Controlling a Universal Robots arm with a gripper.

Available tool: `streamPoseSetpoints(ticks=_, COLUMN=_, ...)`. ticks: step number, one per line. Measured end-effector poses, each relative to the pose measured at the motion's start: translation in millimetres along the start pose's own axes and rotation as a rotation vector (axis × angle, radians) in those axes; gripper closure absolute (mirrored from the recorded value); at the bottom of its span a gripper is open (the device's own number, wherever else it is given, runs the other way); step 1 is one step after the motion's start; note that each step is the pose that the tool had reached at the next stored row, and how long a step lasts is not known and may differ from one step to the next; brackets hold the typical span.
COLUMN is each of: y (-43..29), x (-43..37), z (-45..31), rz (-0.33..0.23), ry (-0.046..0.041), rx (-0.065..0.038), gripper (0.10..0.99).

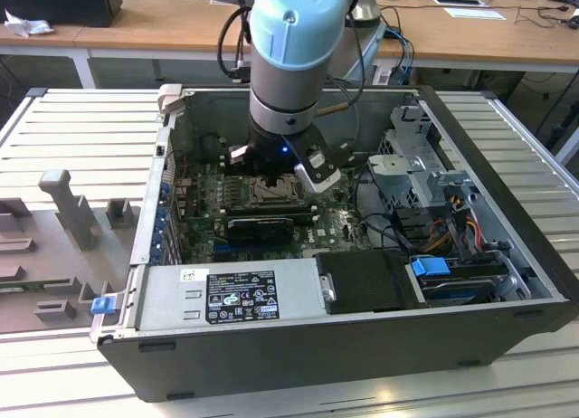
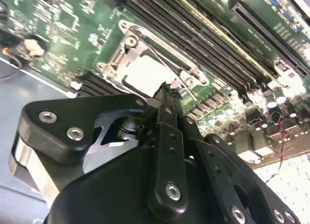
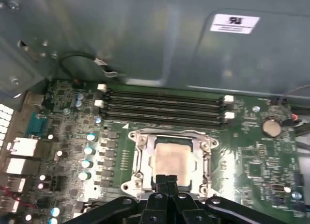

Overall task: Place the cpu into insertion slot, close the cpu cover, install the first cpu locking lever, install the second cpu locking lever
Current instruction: 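Install the second cpu locking lever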

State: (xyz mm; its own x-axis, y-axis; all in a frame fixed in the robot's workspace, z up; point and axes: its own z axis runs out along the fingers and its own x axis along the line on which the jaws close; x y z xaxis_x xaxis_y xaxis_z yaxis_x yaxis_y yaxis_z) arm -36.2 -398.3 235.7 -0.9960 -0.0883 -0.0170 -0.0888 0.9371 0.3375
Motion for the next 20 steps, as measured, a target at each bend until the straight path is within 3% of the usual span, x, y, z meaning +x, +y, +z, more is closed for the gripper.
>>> streamPoseSetpoints(ticks=3, y=-3.6, x=0.2, z=-1.4, rz=0.0, ry=-0.0001, rx=0.0, gripper=0.98)
streamPoseSetpoints(ticks=6, y=-15.7, x=1.6, z=-5.6, rz=0.001, ry=-0.0003, rx=0.0, gripper=0.98)
streamPoseSetpoints(ticks=8, y=-17.1, x=5.9, z=-5.7, rz=0.001, ry=-0.0007, rx=-0.003, gripper=0.98)
streamPoseSetpoints(ticks=11, y=-17.9, x=16.2, z=-1.8, rz=0.001, ry=-0.0007, rx=-0.005, gripper=0.98)
streamPoseSetpoints(ticks=18, y=-22.9, x=17.7, z=12.6, rz=0.001, ry=-0.0008, rx=-0.005, gripper=0.98)
streamPoseSetpoints(ticks=20, y=-23.8, x=21.4, z=15.9, rz=0.001, ry=-0.0009, rx=-0.006, gripper=0.98)
